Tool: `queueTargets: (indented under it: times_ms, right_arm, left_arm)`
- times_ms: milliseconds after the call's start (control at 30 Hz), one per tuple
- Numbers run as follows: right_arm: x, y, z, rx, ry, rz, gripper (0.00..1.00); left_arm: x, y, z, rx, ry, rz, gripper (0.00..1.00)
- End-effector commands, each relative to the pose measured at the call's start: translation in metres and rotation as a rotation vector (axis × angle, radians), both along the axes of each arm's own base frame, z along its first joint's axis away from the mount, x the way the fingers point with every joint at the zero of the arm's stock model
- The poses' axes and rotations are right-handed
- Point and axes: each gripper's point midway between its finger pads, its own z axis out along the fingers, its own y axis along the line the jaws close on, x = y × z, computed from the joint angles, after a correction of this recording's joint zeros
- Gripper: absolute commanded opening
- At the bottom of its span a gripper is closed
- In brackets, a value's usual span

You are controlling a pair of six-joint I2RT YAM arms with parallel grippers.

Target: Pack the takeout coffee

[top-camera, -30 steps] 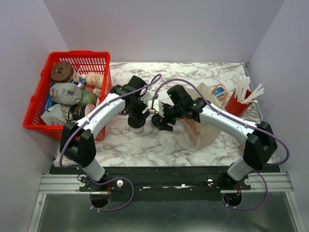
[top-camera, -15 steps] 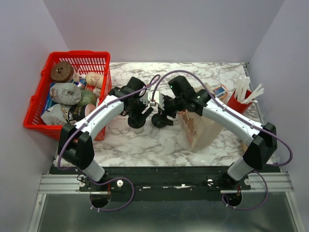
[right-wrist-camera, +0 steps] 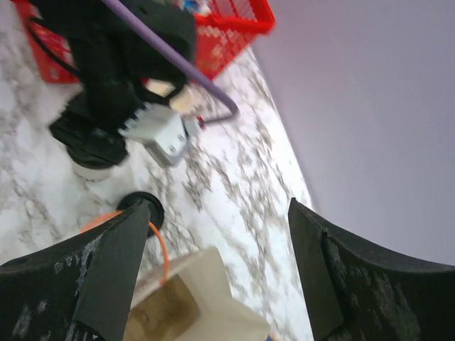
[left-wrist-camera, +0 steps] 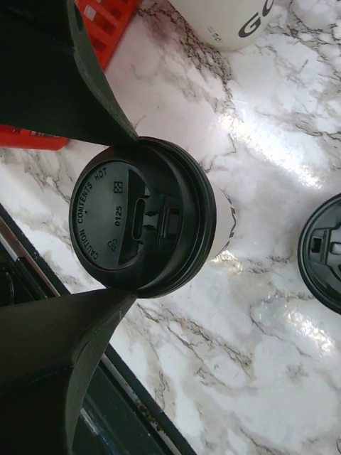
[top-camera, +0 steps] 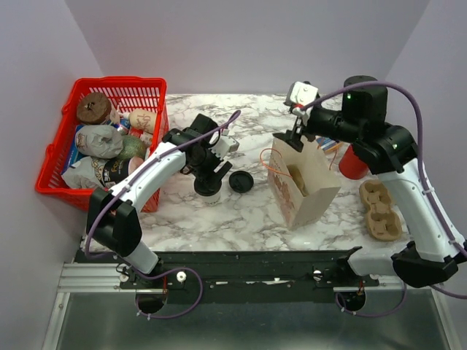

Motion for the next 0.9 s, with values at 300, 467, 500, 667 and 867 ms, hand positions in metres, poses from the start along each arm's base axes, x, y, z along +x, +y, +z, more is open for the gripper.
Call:
queueTargets:
  times_ms: [300, 467, 500, 667, 867]
  right_arm:
    - [0.039, -0.134, -0.091, -0.139, 0.316, -0.617, 0.88]
    - [0.023, -0.146, -0.110, -0.202, 0.386, -0.651, 0.88]
    - [0.014, -0.148, -0.118, -0.228, 0.427, -0.649, 0.88]
    - [-0.013, -0.160, -0.151, -0.310, 0.531, -0.662, 0.87]
    - [-0.031, -0.161, -0.180, -0.416, 0.654, -0.610, 0.66]
  left_arm:
    - [0.005, -0.028, 0.084, -0.284, -0.173, -0.099, 0.41]
    - [0.004, -0.028, 0.089, -0.294, -0.196, -0.117, 0.10]
    - [0.006, -0.030, 0.091, -0.310, -0.201, -0.113, 0.07]
    - [0.005, -0.041, 0.100, -0.393, -0.219, -0.076, 0.00]
    - [0.011, -0.045, 0.125, -0.436, -0.309, -0.074, 0.00]
